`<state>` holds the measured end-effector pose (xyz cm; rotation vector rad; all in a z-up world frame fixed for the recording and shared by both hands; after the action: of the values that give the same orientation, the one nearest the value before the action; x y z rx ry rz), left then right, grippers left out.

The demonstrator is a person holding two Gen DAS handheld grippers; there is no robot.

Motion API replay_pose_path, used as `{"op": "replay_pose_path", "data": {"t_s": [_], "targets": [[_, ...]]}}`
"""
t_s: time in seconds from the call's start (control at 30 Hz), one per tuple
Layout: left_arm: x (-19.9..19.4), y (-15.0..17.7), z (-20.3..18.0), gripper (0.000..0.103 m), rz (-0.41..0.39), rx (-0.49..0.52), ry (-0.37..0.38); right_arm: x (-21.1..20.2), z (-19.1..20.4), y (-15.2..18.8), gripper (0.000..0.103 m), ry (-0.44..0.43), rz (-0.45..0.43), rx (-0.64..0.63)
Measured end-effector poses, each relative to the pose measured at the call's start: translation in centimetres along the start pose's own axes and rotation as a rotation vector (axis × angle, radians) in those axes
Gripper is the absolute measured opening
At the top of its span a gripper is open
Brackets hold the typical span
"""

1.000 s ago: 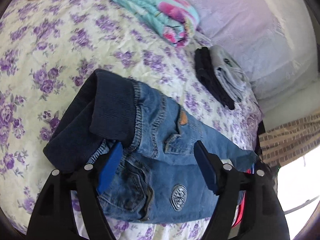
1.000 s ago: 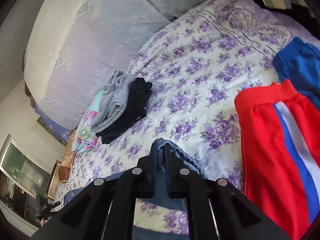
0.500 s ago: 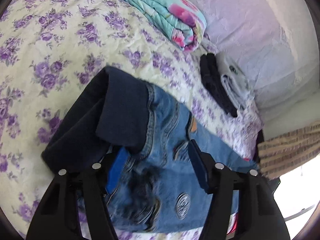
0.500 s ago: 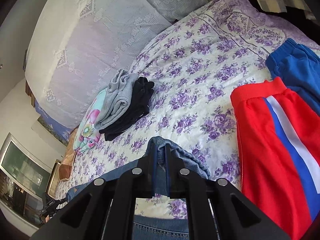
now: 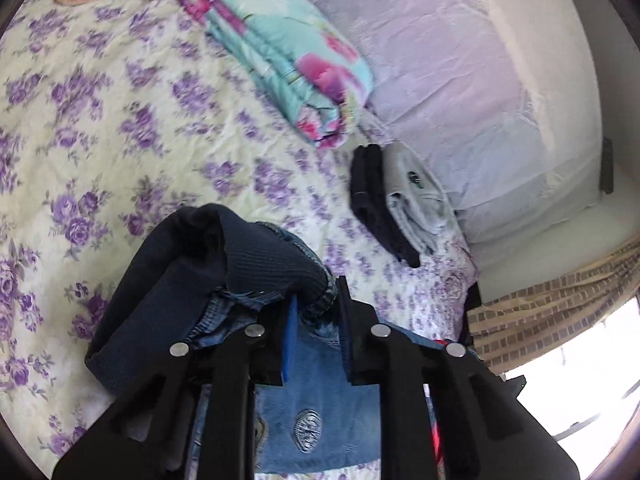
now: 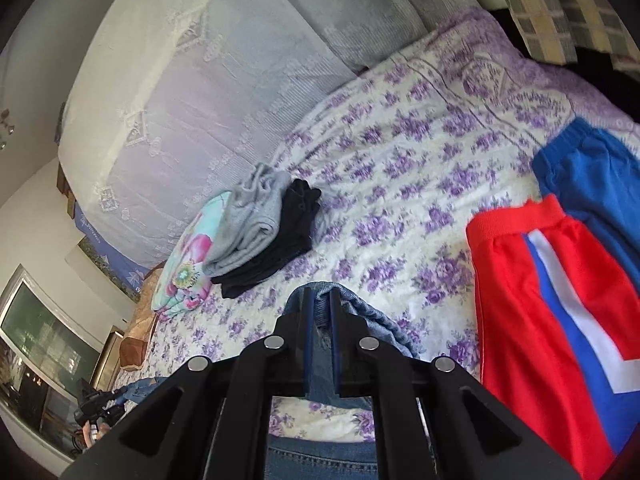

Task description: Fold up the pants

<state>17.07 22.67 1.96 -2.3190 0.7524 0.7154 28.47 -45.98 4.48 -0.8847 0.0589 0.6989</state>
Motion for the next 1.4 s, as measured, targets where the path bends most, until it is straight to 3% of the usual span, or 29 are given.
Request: {"op": "replay_pose_path", "data": {"t_s": [0.13,0.23,0.37,0.47,0.63,0.73,0.87,0.93,1.07,1.17,1.4], "targets": [[-2.6,1.7,0.9,0.016,0.016,0.042,0.031,-5.1,0.7,2.6,0.007,0.012,-0.004,-0.063],[-3.2,4.1,4.5,0.016,0.070,0.023,0.025,-8.1,-1.2,7.3,0.007,0.038,0.033,-0.048],[-2.4,6.7,9.3,0.016,0.143,-0.068,0.029,-10.4,-3.7,14.2,0.010,-0.005,0.093,0.075],[-2.5,7.2,9.5,0.016,0.134,-0.062,0.035,-11.7,-4.2,16.5,0.012,-0.070,0.068,0.241],[-3.1,6.9,8.0,0.016,0.103,0.001,0.020,-14.3,-1.5,17.6,0.046,-0.074,-0.029,0.353],[-2.8,6.9,8.4,0.016,0.111,-0.006,0.027,-15.6,-0.1,18.1,0.049,-0.082,-0.063,0.392],[-2.4,6.9,9.0,0.016,0.120,-0.018,0.047,-13.0,0.8,19.8,0.057,-0.129,-0.010,0.544],[-2.4,6.9,9.1,0.017,0.120,-0.013,0.055,-10.4,1.7,19.6,0.057,-0.134,0.019,0.536],[-2.4,7.0,9.4,0.017,0.124,-0.002,0.071,-6.3,1.4,19.6,0.055,-0.033,0.074,0.574],[-2.2,7.2,9.7,0.017,0.128,0.003,0.084,-5.5,0.9,20.6,0.048,0.052,0.102,0.620],[-1.5,6.9,10.3,0.017,0.146,-0.001,0.121,-3.9,-0.7,19.0,0.044,0.076,0.049,0.604]]}}
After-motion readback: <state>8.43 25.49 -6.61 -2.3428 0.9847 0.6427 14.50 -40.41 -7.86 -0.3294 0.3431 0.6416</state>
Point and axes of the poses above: each gripper's, at about its wrist camera, not at the fingertips, and x roughly the way its jaws point, z to its left, y to its underside, the point moved 3 cm from there along x, roughly the way its jaws point, and after that the axes turned 10 degrees about -y, right-handed, at the moved point
